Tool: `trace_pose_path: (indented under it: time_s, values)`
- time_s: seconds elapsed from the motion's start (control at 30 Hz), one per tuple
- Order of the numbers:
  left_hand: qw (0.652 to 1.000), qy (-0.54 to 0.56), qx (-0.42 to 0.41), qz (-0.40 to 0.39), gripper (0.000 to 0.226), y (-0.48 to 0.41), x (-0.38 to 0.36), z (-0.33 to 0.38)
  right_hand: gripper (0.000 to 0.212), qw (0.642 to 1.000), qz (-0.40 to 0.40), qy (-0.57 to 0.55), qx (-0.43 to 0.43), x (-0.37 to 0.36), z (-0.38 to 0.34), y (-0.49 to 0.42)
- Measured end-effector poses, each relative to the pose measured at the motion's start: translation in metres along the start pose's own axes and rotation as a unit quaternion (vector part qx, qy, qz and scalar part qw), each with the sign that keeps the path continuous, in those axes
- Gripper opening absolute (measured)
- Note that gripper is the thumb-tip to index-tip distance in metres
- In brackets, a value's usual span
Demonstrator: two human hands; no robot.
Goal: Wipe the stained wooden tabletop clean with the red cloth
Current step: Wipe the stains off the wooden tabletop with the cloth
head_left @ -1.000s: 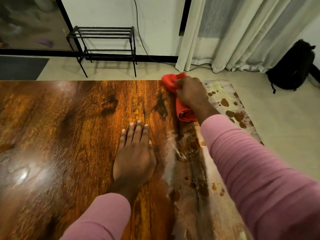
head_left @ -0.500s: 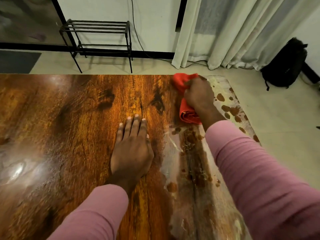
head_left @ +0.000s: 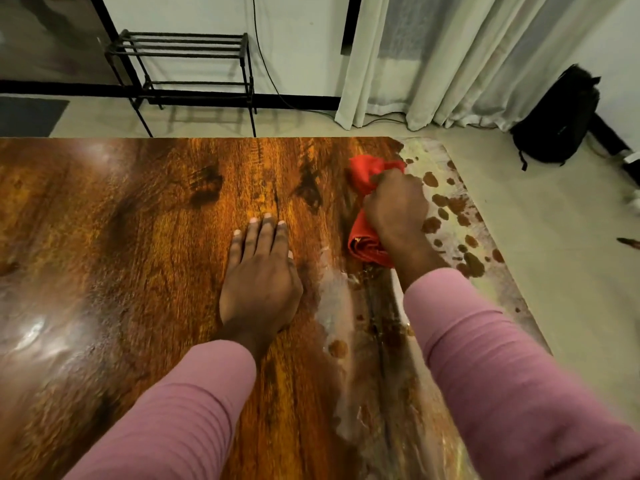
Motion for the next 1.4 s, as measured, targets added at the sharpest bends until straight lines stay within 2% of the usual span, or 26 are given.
trace_pose_path:
  time_s: [0.03,0.1,0.2,0.3,0.37,0.47,0.5,0.57,0.63,0.73,0.77,0.83,0.9,0.93,1.0,1.13,1.2,1.27,1.33,1.4]
  values:
    - [1.0,-0.001,0.0,-0.001,0.057,0.0,0.0,0.0,0.021,0.999,0.04,0.005,-0.026,0.003,0.0,0.003]
    - [1.0,-0.002,0.003,-0.002,0.058,-0.001,-0.002,-0.001,0.016,0.998,0.053,0.003,-0.016,-0.001,-0.009,0.017]
    - [1.0,-0.005,0.003,-0.001,0.058,-0.001,-0.002,0.0,0.029,0.996,-0.034,-0.017,0.082,-0.014,-0.022,0.049]
    - [1.0,-0.01,0.0,0.003,0.06,0.0,0.0,0.001,0.039,0.965,-0.152,-0.023,0.211,-0.013,-0.018,0.074]
    - [1.0,-0.013,-0.006,0.001,0.062,-0.001,0.0,0.0,0.04,0.971,-0.164,0.003,0.175,-0.005,-0.002,0.067]
    - [1.0,-0.018,-0.012,-0.002,0.063,0.0,0.0,0.0,0.035,0.999,-0.044,-0.002,-0.005,0.014,0.018,0.058]
    - [1.0,-0.021,-0.013,-0.002,0.062,0.0,0.0,0.0,0.032,1.0,-0.005,0.004,-0.026,0.016,0.016,0.062]
    - [1.0,-0.024,-0.012,-0.002,0.062,0.0,0.001,0.0,0.032,1.0,0.015,0.018,-0.012,0.01,0.003,0.078]
    - [1.0,-0.022,-0.012,-0.002,0.063,0.001,0.002,0.0,0.035,0.998,-0.029,-0.004,0.048,-0.002,-0.01,0.104]
    - [1.0,-0.016,-0.014,-0.007,0.064,0.002,0.003,-0.001,0.041,0.975,-0.119,-0.022,0.184,-0.009,-0.011,0.137]
    - [1.0,-0.016,-0.015,-0.006,0.064,0.001,0.003,-0.001,0.042,0.972,-0.134,-0.018,0.191,-0.006,-0.005,0.137]
    - [1.0,-0.017,-0.018,-0.002,0.063,0.001,0.003,-0.001,0.043,0.988,-0.111,-0.002,0.106,0.004,0.015,0.125]
    - [1.0,-0.021,-0.018,-0.002,0.062,0.001,0.002,-0.001,0.04,1.0,-0.023,-0.016,-0.004,0.016,0.028,0.116]
    - [1.0,-0.026,-0.017,-0.002,0.063,0.001,0.001,-0.001,0.037,0.999,0.014,-0.015,-0.024,0.018,0.027,0.118]
    - [0.999,-0.03,-0.015,0.0,0.063,0.0,0.001,-0.001,0.035,0.999,0.032,-0.01,-0.011,0.012,0.014,0.133]
    - [0.999,-0.03,-0.017,0.004,0.063,0.001,0.0,0.0,0.04,0.988,-0.07,-0.041,0.129,-0.003,-0.004,0.178]
    - [0.999,-0.033,-0.02,0.002,0.063,0.003,0.0,0.0,0.039,0.979,-0.118,-0.062,0.157,0.004,0.004,0.179]
    - [0.999,-0.029,-0.021,0.009,0.063,0.003,0.001,0.0,0.042,0.988,-0.108,-0.044,0.101,0.013,0.021,0.166]
    - [0.999,-0.018,-0.022,0.016,0.062,0.003,0.001,0.0,0.044,1.0,-0.022,-0.003,0.001,0.024,0.033,0.157]
    - [1.0,-0.005,-0.021,0.022,0.062,0.002,0.0,0.0,0.04,0.999,0.037,0.012,-0.02,0.022,0.025,0.164]
Point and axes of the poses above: each hand's wrist, its own y-axis away from the middle knuckle, its own x-axis out of the back of the hand, z = x × y, the point moved 3 cm from there along -y, towards the middle knuckle, and after that the axes turned 14 degrees about -y, right-handed, at the moved point
